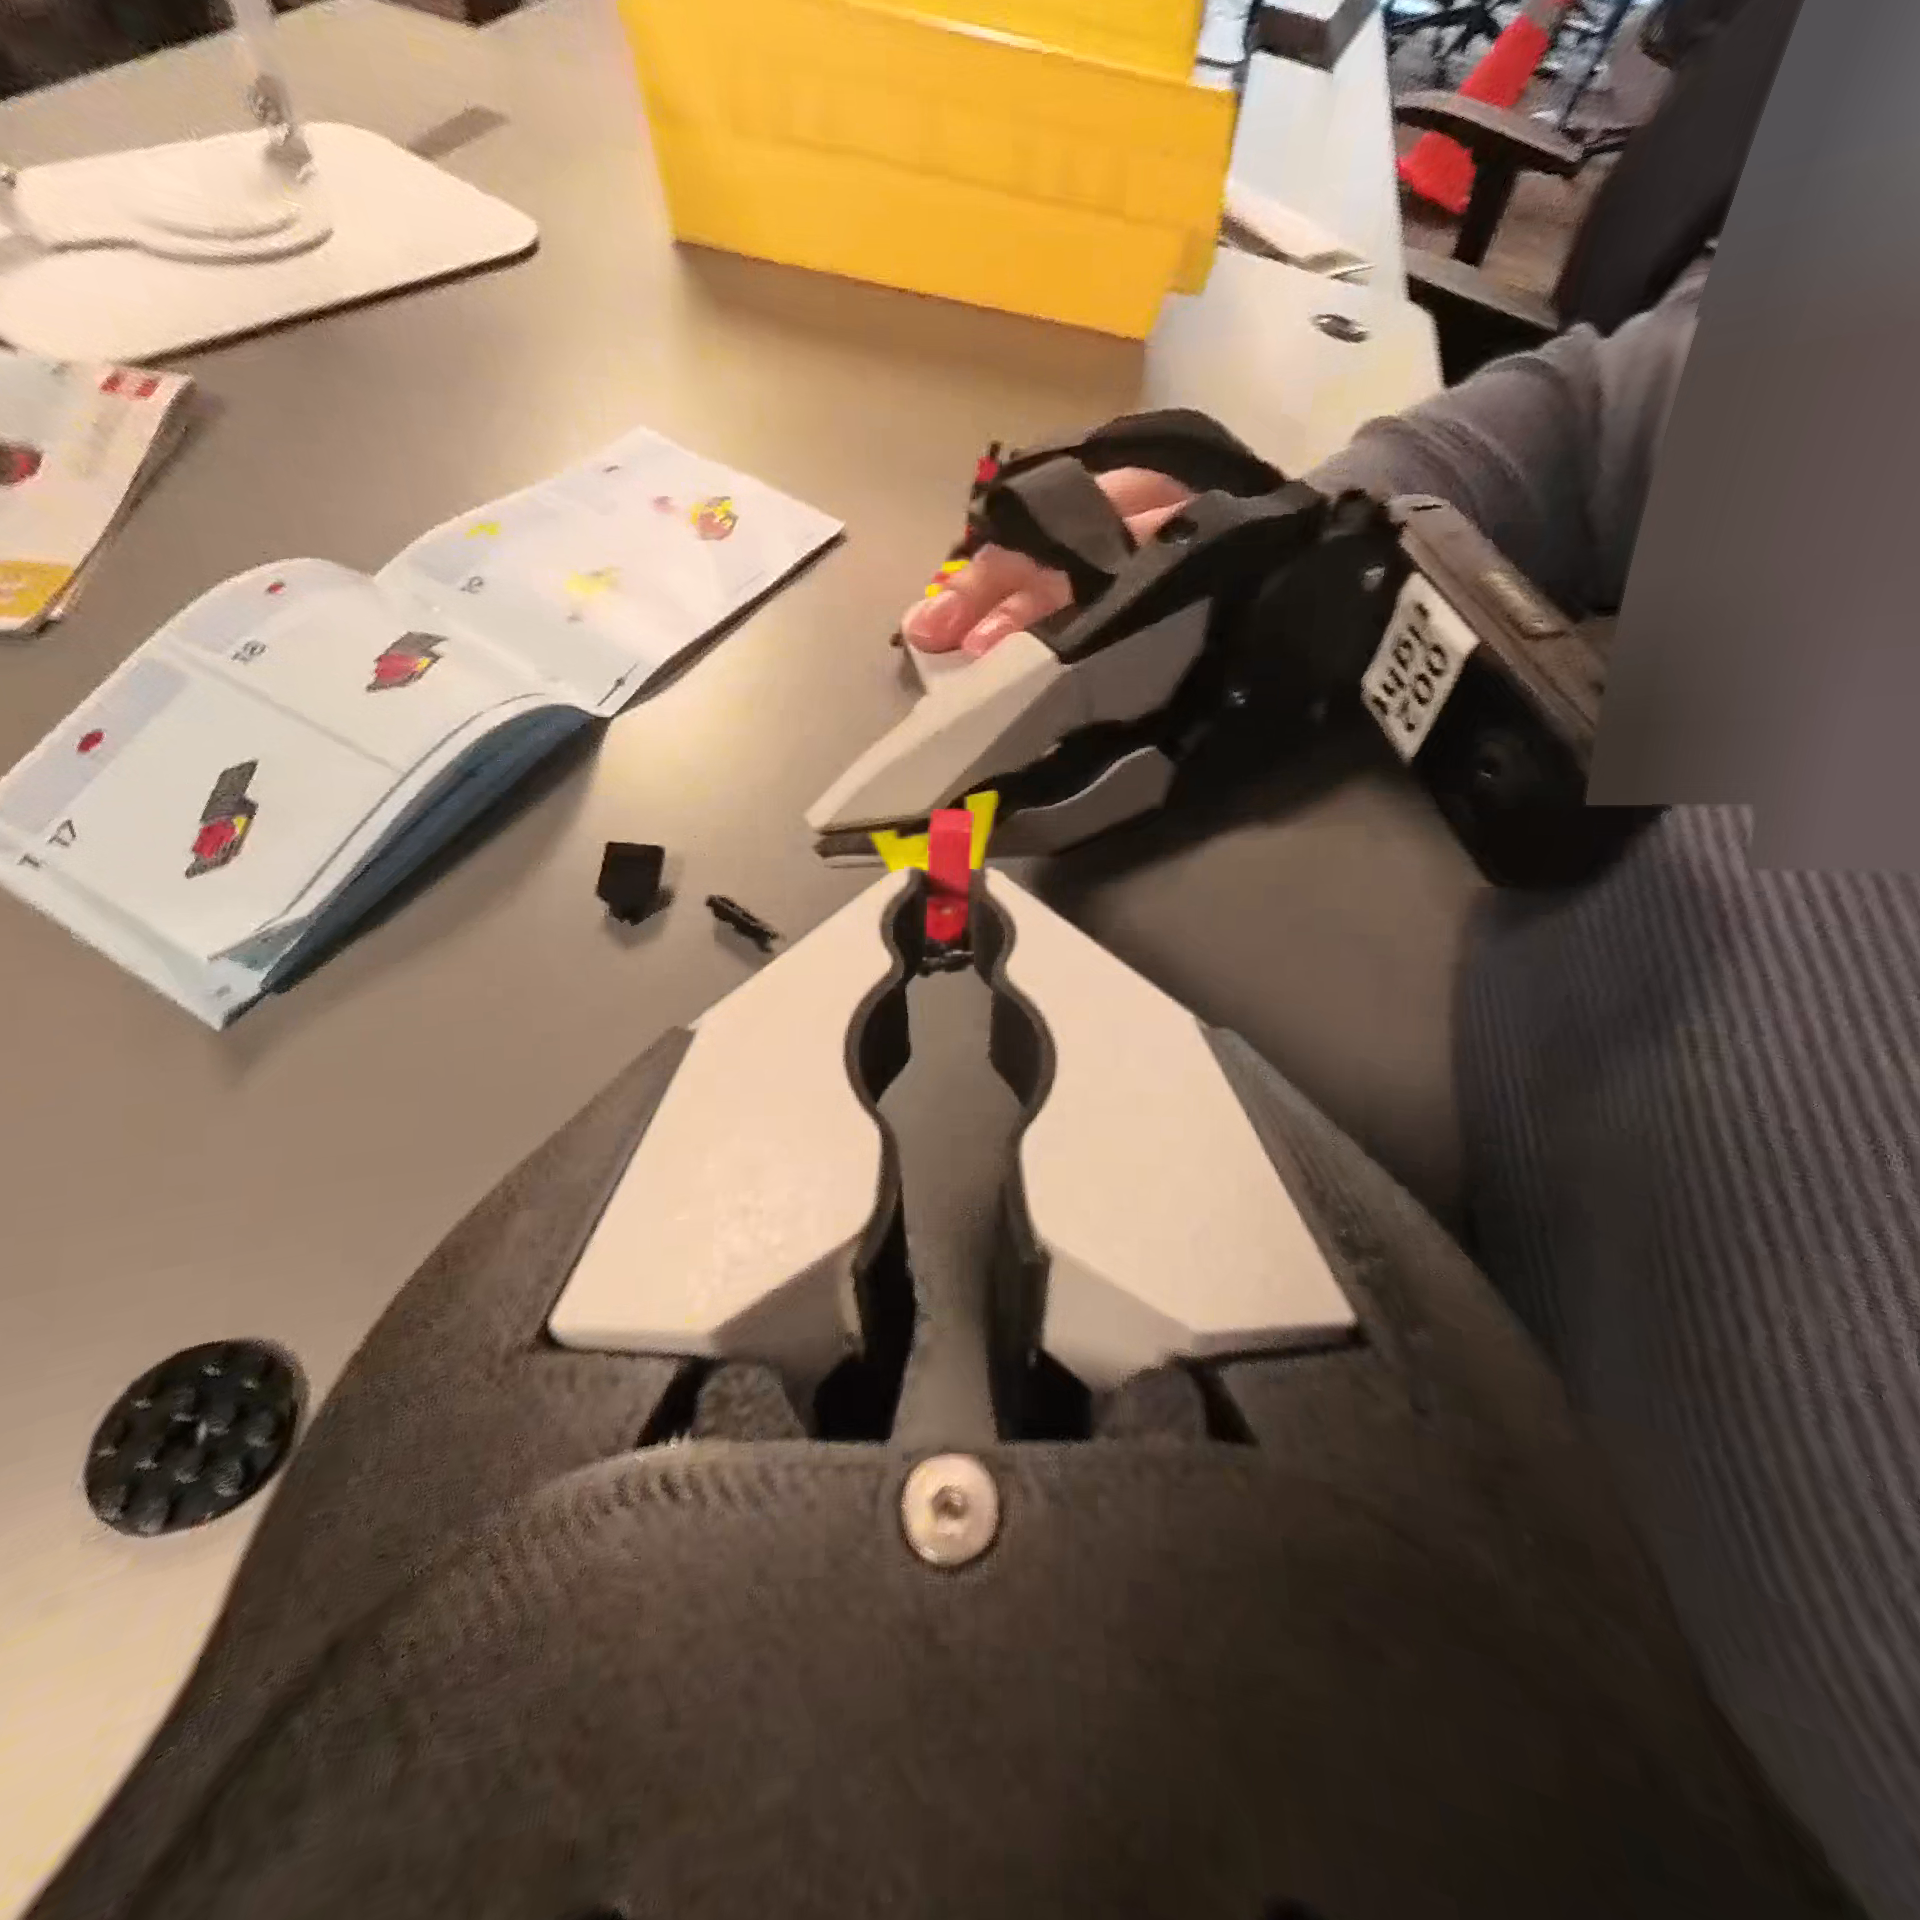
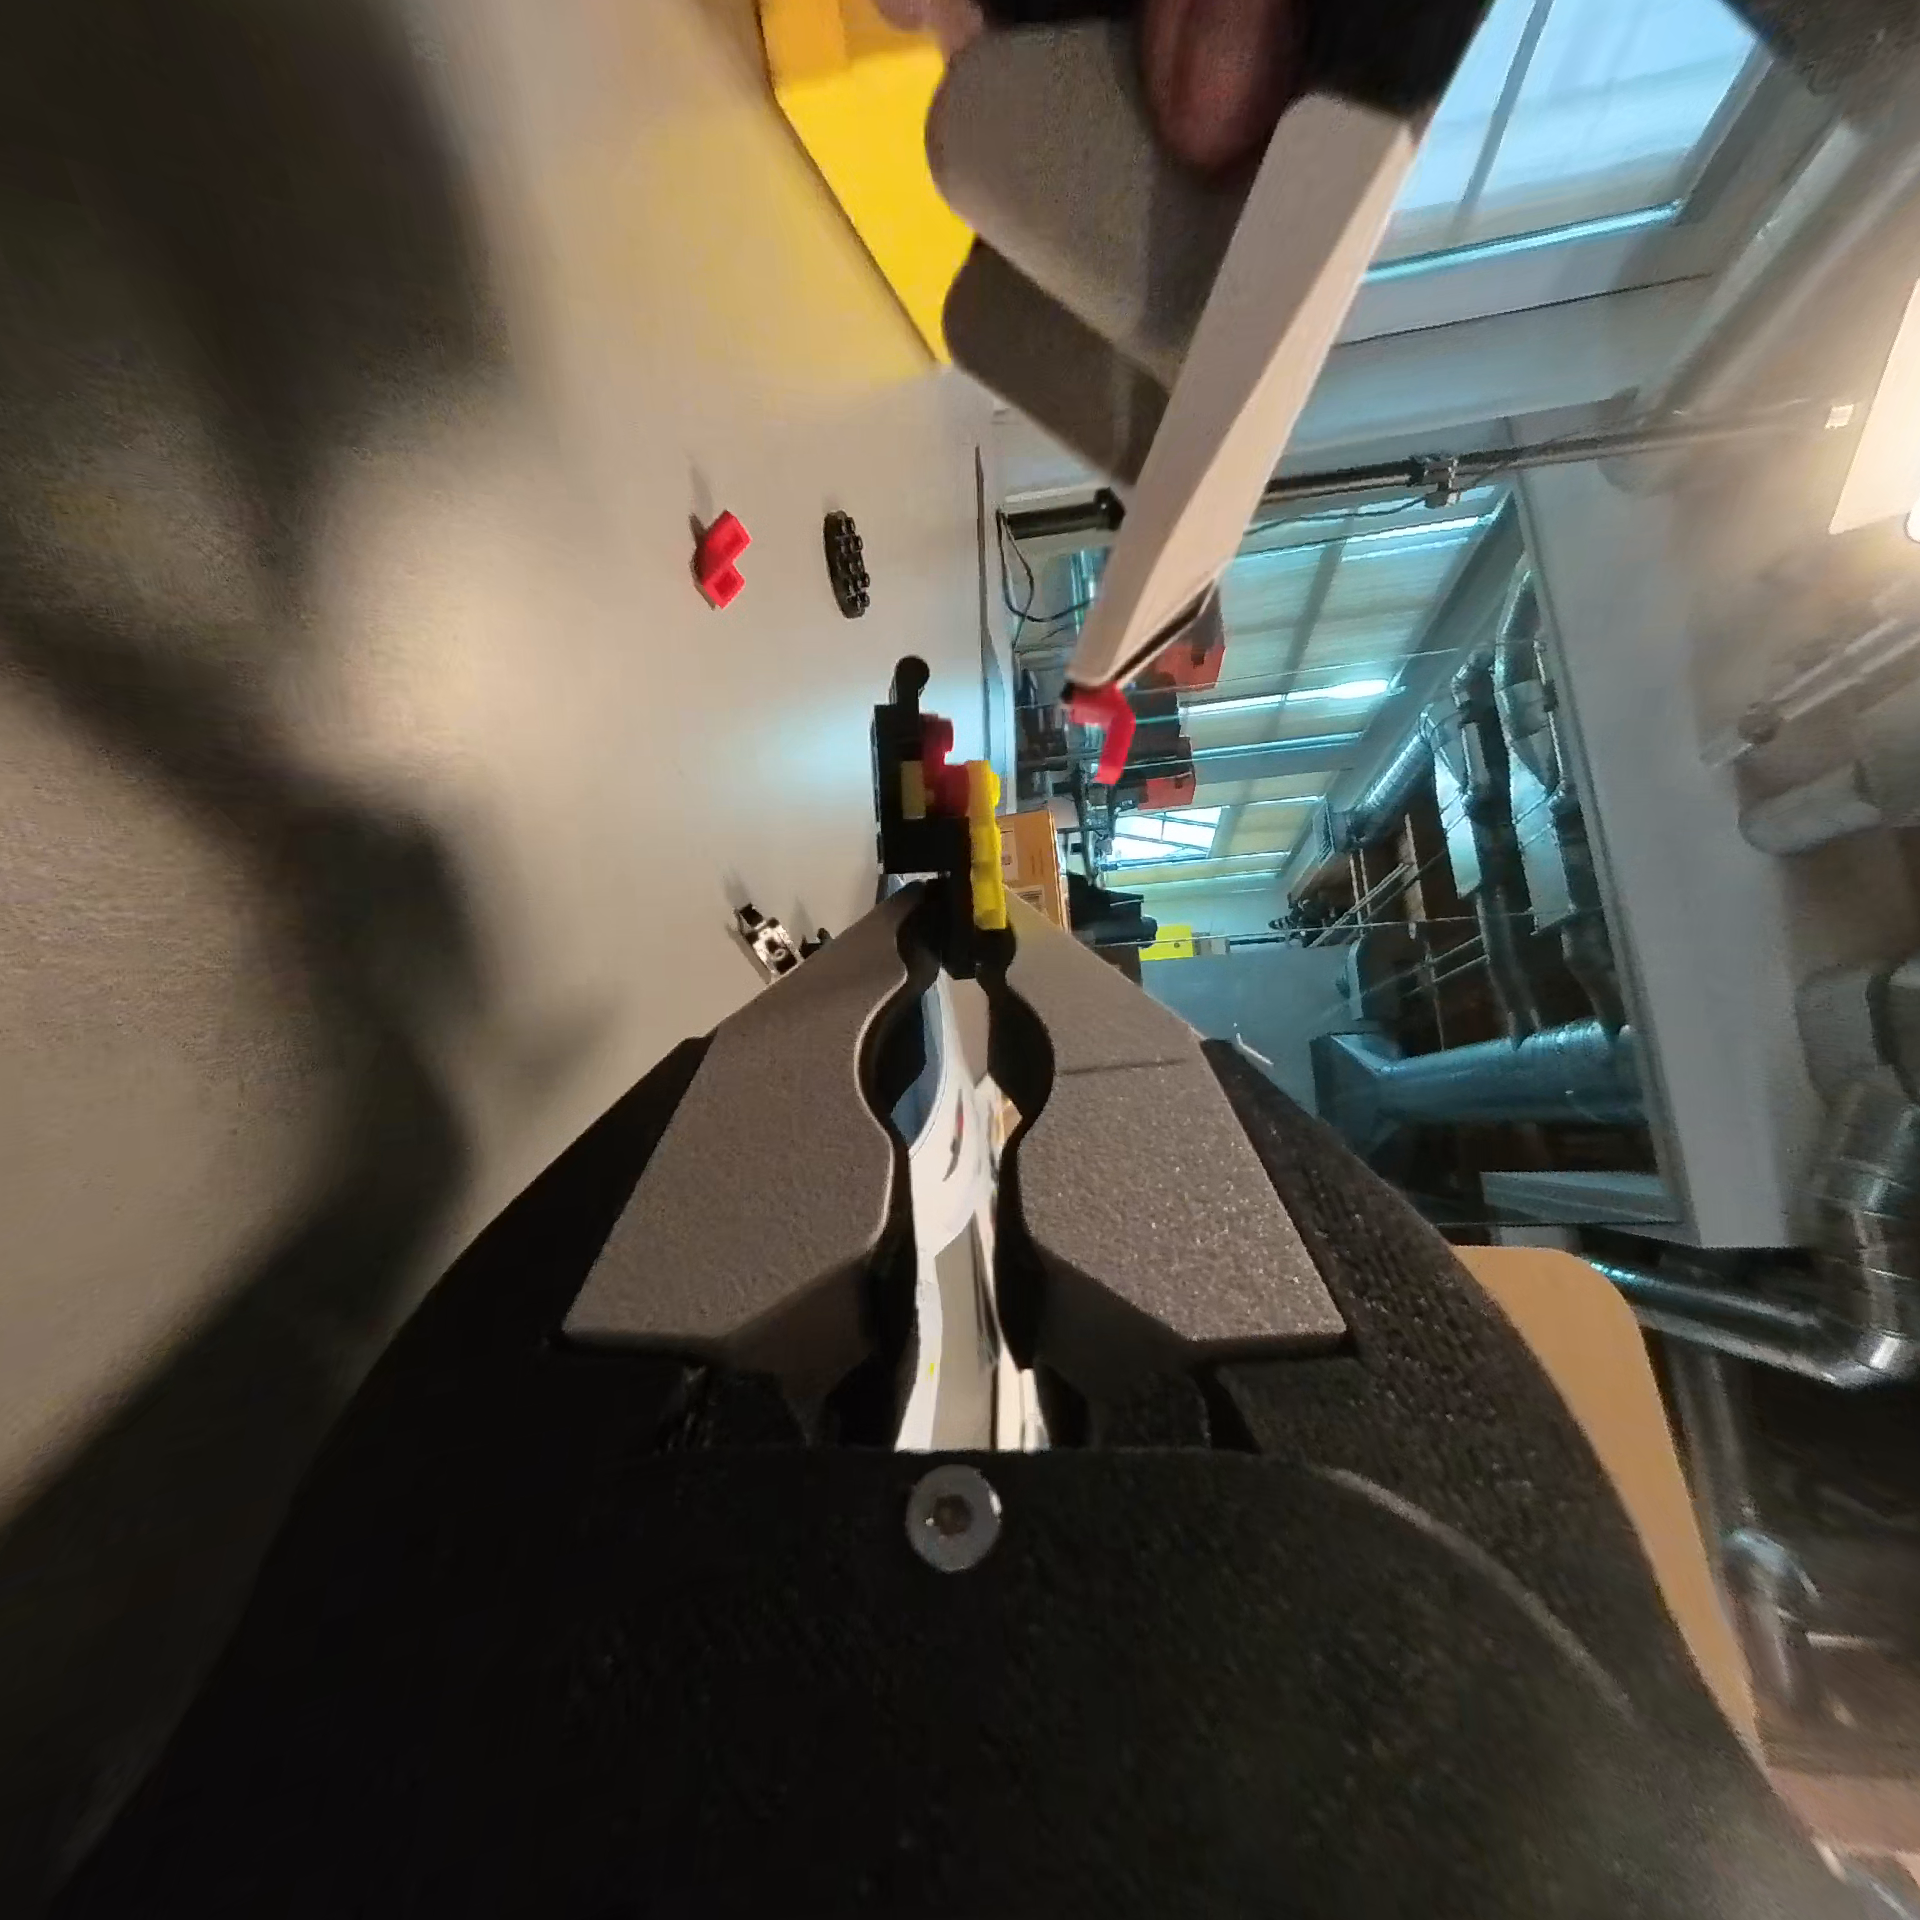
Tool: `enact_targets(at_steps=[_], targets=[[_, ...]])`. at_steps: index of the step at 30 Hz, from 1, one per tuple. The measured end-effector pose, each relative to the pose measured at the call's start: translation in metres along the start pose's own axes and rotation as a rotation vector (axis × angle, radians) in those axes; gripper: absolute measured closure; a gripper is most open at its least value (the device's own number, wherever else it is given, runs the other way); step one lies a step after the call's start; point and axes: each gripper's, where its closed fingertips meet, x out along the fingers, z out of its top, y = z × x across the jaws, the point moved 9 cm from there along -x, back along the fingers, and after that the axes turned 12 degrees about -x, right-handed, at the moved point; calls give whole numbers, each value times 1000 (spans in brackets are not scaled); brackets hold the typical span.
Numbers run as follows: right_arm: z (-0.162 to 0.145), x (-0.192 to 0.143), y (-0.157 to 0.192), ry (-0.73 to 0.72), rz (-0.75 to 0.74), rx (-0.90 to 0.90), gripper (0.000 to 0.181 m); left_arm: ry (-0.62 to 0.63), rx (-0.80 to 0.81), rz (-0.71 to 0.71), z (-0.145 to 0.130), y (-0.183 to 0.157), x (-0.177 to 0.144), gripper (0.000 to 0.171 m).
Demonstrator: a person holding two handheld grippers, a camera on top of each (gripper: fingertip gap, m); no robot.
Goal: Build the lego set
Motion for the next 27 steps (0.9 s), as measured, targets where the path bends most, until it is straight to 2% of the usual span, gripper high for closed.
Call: enact_targets(at_steps=[10,27], targets=[[-1,-1,-1,7,9,21,178,46,-177,6,-2,4,10,164],[-4,0,-1,30,13,45,178,33,-126,89,-5,-1,16,164]])
